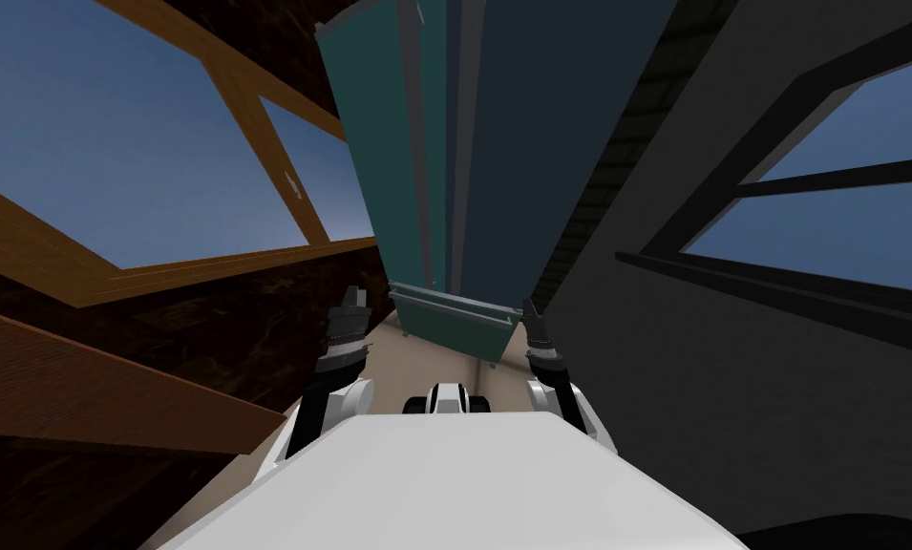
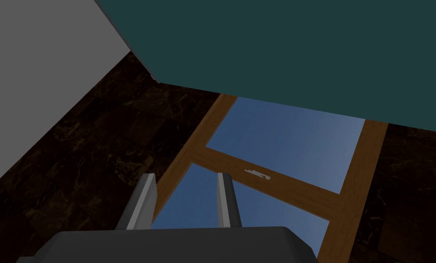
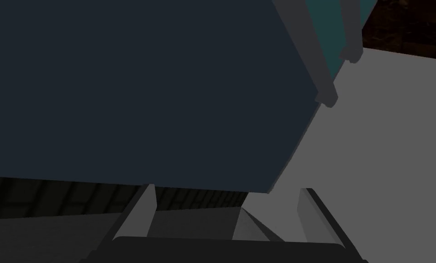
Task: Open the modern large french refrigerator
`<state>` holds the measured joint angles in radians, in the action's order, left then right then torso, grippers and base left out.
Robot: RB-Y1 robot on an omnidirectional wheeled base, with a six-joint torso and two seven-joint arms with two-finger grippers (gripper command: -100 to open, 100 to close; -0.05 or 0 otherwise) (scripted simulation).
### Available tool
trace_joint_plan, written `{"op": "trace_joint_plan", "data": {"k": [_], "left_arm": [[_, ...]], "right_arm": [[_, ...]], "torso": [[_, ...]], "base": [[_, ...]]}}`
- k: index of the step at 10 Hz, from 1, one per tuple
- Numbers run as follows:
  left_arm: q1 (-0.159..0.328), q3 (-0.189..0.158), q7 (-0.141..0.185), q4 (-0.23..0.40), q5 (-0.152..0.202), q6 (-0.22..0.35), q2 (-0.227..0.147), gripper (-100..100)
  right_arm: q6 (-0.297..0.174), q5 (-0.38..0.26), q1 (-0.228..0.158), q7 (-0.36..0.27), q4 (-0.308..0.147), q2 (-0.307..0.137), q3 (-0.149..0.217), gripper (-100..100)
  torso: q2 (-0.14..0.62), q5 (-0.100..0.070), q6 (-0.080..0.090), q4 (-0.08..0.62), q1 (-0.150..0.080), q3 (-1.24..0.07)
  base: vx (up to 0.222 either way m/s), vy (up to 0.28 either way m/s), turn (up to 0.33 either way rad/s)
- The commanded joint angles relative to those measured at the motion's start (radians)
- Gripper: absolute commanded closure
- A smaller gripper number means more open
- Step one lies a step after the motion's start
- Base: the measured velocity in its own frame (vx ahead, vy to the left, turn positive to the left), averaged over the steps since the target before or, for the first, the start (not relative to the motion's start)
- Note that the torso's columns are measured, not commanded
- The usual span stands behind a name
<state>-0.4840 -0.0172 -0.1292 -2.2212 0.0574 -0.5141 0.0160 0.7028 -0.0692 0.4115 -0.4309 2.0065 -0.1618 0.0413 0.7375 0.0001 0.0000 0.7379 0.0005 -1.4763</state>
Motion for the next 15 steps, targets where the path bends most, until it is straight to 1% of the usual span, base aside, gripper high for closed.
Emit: {"op": "trace_joint_plan", "data": {"k": [1, 2, 3, 4, 5, 6, 7, 8, 9, 10, 11, 12, 13, 14, 15], "left_arm": [[0.0, 0.0, 0.0, 0.0, 0.0, 0.0, 0.0, 0], [0.0, 0.0, 0.0, 0.0, 0.0, 0.0, 0.0, 0], [0.0, 0.0, 0.0, 0.0, 0.0, 0.0, 0.0, 0], [0.0, 0.0, 0.0, 0.0, 0.0, 0.0, 0.0, 0], [0.0, 0.0, 0.0, 0.0, 0.0, 0.0, 0.0, 0], [0.0, 0.0, 0.0, 0.0, 0.0, 0.0, 0.0, 0], [0.0, 0.0, 0.0, 0.0, 0.0, 0.0, 0.0, 0], [0.0, 0.0, 0.0, 0.0, 0.0, 0.0, 0.0, 0], [0.0, 0.0, 0.0, 0.0, 0.0, 0.0, 0.0, 0], [0.0, 0.0, 0.0, 0.0, 0.0, 0.0, 0.0, 0], [0.0, 0.0, 0.0, 0.0, 0.0, 0.0, 0.0, 0], [0.0, 0.0, 0.0, 0.0, 0.0, 0.0, 0.0, 0], [0.0, 0.0, 0.0, 0.0, 0.0, 0.0, 0.0, 0], [0.0, 0.0, 0.0, 0.0, 0.0, 0.0, 0.0, 0], [0.0, 0.0, 0.0, 0.0, 0.0, 0.0, 0.0, 0]], "right_arm": [[0.027, -0.027, -0.012, -0.071, -0.033, -0.008, 0.012, -100], [0.027, -0.027, -0.012, -0.08, -0.033, -0.008, 0.012, -100], [0.045, -0.046, -0.02, -0.119, -0.056, -0.012, 0.02, -100], [0.045, -0.046, -0.02, -0.131, -0.056, -0.012, 0.02, -100], [0.063, -0.065, -0.028, -0.167, -0.08, -0.015, 0.027, -100], [0.063, -0.065, -0.028, -0.182, -0.08, -0.015, 0.027, -100], [0.081, -0.085, -0.037, -0.218, -0.105, -0.018, 0.035, -100], [0.081, -0.085, -0.037, -0.235, -0.105, -0.018, 0.035, -100], [0.1, -0.106, -0.046, -0.269, -0.132, -0.02, 0.044, -100], [0.1, -0.106, -0.046, -0.288, -0.132, -0.02, 0.044, -100], [0.118, -0.126, -0.055, -0.321, -0.16, -0.021, 0.052, -100], [0.118, -0.126, -0.055, -0.343, -0.16, -0.021, 0.052, -100], [0.136, -0.147, -0.065, -0.375, -0.189, -0.021, 0.06, -100], [0.136, -0.147, -0.065, -0.397, -0.189, -0.021, 0.06, -100], [0.154, -0.168, -0.075, -0.429, -0.221, -0.021, 0.069, -100]], "torso": [[0.001, 0.0, 0.0, 0.0, -0.001, 0.0], [0.0, 0.0, 0.0, 0.0, -0.001, 0.0], [0.001, 0.0, 0.0, 0.0, -0.001, 0.0], [0.0, 0.0, 0.0, 0.0, 0.0, 0.0], [0.001, 0.0, 0.0, 0.0, 0.0, 0.0], [0.0, 0.0, 0.0, 0.0, 0.0, 0.0], [0.001, 0.0, 0.0, 0.0, -0.001, 0.001], [0.0, 0.0, 0.0, 0.0, 0.0, 0.0], [0.001, 0.0, 0.0, 0.0, -0.001, 0.0], [0.0, 0.0, 0.0, 0.0, 0.0, 0.0], [0.001, 0.0, 0.0, 0.0, -0.001, 0.0], [0.0, 0.0, 0.0, 0.0, 0.0, 0.0], [0.001, 0.0, 0.0, 0.0, -0.001, 0.0], [0.001, 0.0, 0.0, 0.0, 0.0, 0.0], [0.001, 0.0, 0.0, 0.0, -0.001, 0.0]], "base": [[0.058, 0.048, -0.045], [0.048, 0.047, -0.018], [0.067, 0.056, -0.033], [0.055, 0.05, -0.023], [0.062, 0.052, -0.043], [0.051, 0.049, -0.02], [0.064, 0.059, -0.042], [0.055, 0.054, -0.021], [0.063, 0.064, -0.044], [0.053, 0.053, -0.024], [0.061, 0.06, -0.042], [0.051, 0.05, -0.023], [0.054, 0.058, -0.041], [0.049, 0.052, -0.024], [0.06, 0.061, -0.045]]}}
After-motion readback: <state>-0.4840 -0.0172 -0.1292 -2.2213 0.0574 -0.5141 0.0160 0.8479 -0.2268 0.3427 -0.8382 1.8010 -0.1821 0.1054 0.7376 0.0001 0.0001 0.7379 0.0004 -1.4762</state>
